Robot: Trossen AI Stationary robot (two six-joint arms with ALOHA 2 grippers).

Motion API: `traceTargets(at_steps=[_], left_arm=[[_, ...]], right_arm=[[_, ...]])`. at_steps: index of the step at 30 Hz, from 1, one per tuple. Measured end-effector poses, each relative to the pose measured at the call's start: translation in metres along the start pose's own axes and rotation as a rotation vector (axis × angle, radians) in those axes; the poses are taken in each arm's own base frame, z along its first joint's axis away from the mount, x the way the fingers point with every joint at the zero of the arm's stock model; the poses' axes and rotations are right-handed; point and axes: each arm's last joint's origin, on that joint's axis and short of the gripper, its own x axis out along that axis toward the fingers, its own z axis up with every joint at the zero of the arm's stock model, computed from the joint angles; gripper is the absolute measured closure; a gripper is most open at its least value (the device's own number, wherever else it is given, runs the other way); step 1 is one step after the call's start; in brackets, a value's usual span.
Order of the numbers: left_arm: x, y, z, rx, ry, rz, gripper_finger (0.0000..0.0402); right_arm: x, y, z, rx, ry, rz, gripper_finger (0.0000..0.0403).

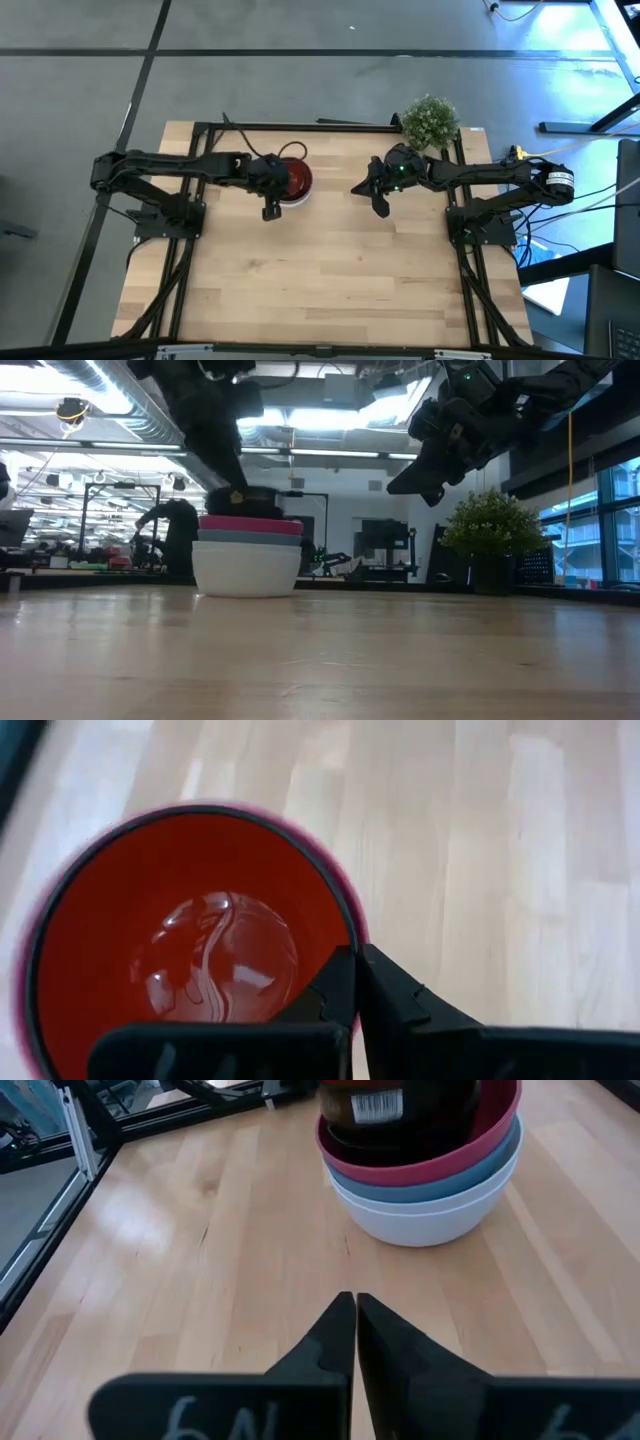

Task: Nest bowls inside each other
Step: Stack the red bowl into the red bowl, then return to Home Position

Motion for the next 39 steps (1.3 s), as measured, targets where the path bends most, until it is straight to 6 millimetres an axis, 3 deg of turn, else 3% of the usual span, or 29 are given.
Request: traceTargets(at_steps=[5, 15, 23, 32, 39], left_arm=[[0.012, 0.0, 0.0, 0.027, 0.031, 0.005, 0.0396], [0.009, 0.005, 0.008, 0.007, -0.054, 0.019, 0.0336], [0.003, 0.005, 0.014, 0.031, -0.133, 0.023, 0.0332], [-0.048, 0.012, 0.022, 0.034, -0.385, 0.054, 0.0331], [-0.084, 0.009, 0.003, 0.024, -0.508, 0.051, 0.0333]], right_arm=[[0.0, 0.0, 0.0, 0.001, 0.001, 0.003, 0.0386], [0.0, 0.001, 0.0, 0.005, 0.004, 0.042, 0.0386], [0.0, 0.001, 0.0, 0.006, 0.006, 0.046, 0.0386], [-0.005, -0.001, 0.002, 0.004, -0.006, 0.04, 0.0386], [-0.023, 0.001, 0.012, -0.03, -0.064, 0.025, 0.0386]])
